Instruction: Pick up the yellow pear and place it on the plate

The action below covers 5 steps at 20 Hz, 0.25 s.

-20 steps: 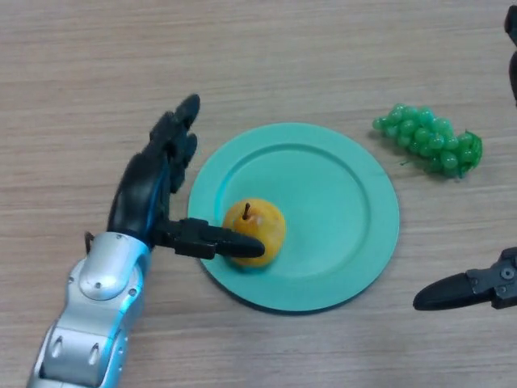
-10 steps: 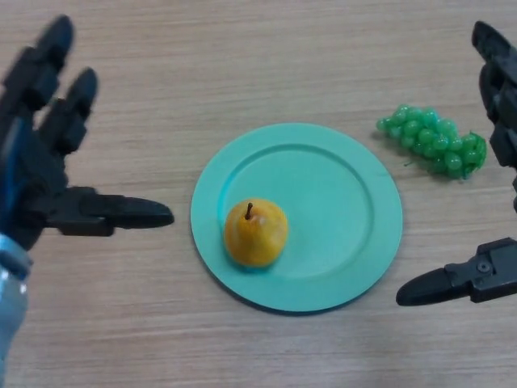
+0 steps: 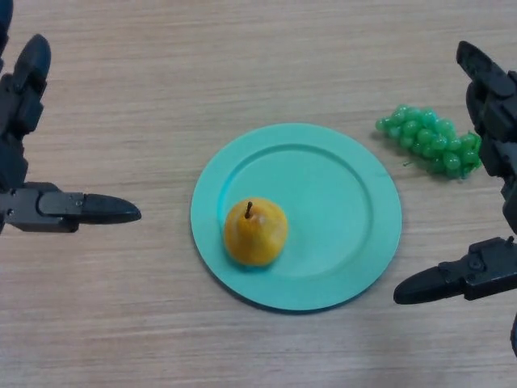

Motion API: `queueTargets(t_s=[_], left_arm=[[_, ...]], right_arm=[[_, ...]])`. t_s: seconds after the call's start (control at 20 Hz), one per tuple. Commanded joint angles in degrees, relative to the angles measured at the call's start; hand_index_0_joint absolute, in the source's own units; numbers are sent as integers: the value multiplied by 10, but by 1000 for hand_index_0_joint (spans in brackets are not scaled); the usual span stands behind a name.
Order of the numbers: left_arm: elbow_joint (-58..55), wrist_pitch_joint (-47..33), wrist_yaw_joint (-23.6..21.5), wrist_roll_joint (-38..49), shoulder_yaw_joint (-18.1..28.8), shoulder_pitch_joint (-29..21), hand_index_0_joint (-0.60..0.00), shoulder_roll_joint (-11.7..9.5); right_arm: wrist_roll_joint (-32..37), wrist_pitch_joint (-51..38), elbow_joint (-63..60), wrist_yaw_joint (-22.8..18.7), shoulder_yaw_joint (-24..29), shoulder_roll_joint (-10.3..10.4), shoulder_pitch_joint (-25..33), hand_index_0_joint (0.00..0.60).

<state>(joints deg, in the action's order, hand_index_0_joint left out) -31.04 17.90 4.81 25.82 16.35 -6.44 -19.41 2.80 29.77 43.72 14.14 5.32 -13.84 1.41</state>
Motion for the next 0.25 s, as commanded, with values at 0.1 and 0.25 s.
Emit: queueTargets(t_s=[0.1, 0.25], left_arm=[[-20, -94, 9, -29, 17, -21, 0, -22], [-23, -106, 14, -50, 20, -20, 0, -20]], right_arm=[[25, -90, 23, -4, 25, -22, 31, 0], [16, -101, 10, 7, 24, -26, 34, 0]])
